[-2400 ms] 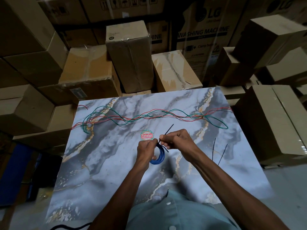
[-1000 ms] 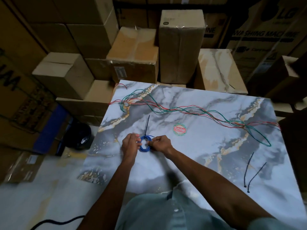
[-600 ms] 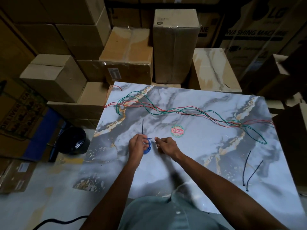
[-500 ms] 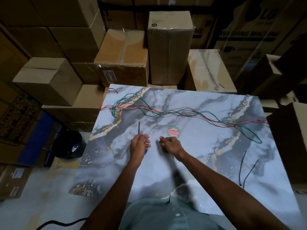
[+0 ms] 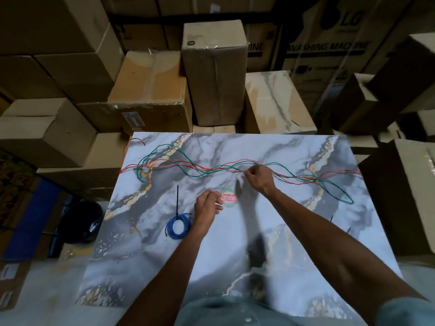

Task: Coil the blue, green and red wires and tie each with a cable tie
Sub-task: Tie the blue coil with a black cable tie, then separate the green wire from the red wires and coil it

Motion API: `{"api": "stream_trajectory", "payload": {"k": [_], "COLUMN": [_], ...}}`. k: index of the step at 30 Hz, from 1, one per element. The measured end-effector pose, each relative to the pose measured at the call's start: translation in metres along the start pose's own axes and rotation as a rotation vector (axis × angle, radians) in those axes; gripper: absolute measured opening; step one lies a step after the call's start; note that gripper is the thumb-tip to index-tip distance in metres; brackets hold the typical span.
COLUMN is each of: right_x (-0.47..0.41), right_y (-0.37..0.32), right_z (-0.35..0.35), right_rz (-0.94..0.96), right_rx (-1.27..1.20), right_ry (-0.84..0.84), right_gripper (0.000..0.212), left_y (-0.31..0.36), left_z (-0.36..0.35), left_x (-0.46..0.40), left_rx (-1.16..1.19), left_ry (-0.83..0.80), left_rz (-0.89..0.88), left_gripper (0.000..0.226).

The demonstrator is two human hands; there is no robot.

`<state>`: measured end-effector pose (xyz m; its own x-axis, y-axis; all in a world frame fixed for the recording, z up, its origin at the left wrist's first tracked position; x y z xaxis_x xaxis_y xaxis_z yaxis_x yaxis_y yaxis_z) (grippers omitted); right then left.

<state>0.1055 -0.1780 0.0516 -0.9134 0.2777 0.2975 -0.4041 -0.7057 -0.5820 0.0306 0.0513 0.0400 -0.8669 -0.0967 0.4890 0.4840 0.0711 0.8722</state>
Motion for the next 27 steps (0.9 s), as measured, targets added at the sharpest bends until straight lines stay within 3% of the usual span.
{"api": "stream_trajectory", "payload": {"k": [2,7,10,12,15,17,23,27], "right_x": [-0.009,-0.015,-0.012,-0.010,-0.007,-0.004,0.008,0.027], "right_y": [-0.022,-0.078,-0.095,-0.097,-0.101,-0.100,-0.133,-0.174], "right_z": [0.001,-0.037,-0.066,-0.078,-0.080,-0.078,-0.027,0.037], "right_rz": [0.079,0.379,0.464,0.484,0.559,0.609,0.724,0.788], "right_rx": [0.020,0.223,0.480,0.575,0.613,0.650,0.514,0.264], "right_ry": [0.001,-0.141,-0.196,-0.191,-0.070,-0.022,-0.008,0.004], "right_gripper": [0.016,0.049,0.066,0.059,0.028,0.017,0.024,0.031], "left_y": [0.000,0.007,0.008,0.008,0.007,0.007,0.009,0.030], "left_z": [-0.006,-0.008,-0.004,-0.001,0.005,0.005,0.001,-0.022], "left_x": [-0.004,-0.011,-0.016,-0.019,-0.021,-0.023,-0.022,-0.016], "left_rx": [-0.004,-0.001,-0.007,-0.003,-0.008,0.006,0.149,0.507], "left_ry": [-0.004,0.013,0.032,0.040,0.062,0.060,0.044,-0.060], "left_rz": [0.009,0.022,0.040,0.053,0.069,0.084,0.167,0.291], "left_gripper": [0.027,0.028,0.028,0.029,0.030,0.031,0.029,0.055]}}
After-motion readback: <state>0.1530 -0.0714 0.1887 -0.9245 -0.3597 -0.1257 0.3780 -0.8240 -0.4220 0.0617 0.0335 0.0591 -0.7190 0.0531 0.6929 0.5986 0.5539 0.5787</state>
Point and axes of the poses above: each hand's wrist, its own x-axis away from the middle knuckle, its own z-axis out of the back of the hand, y = z × x, the point moved 9 cm from there along -x, towards the middle knuckle, and after that the axes turned 4 degrees about x, right-handed, at the moved point
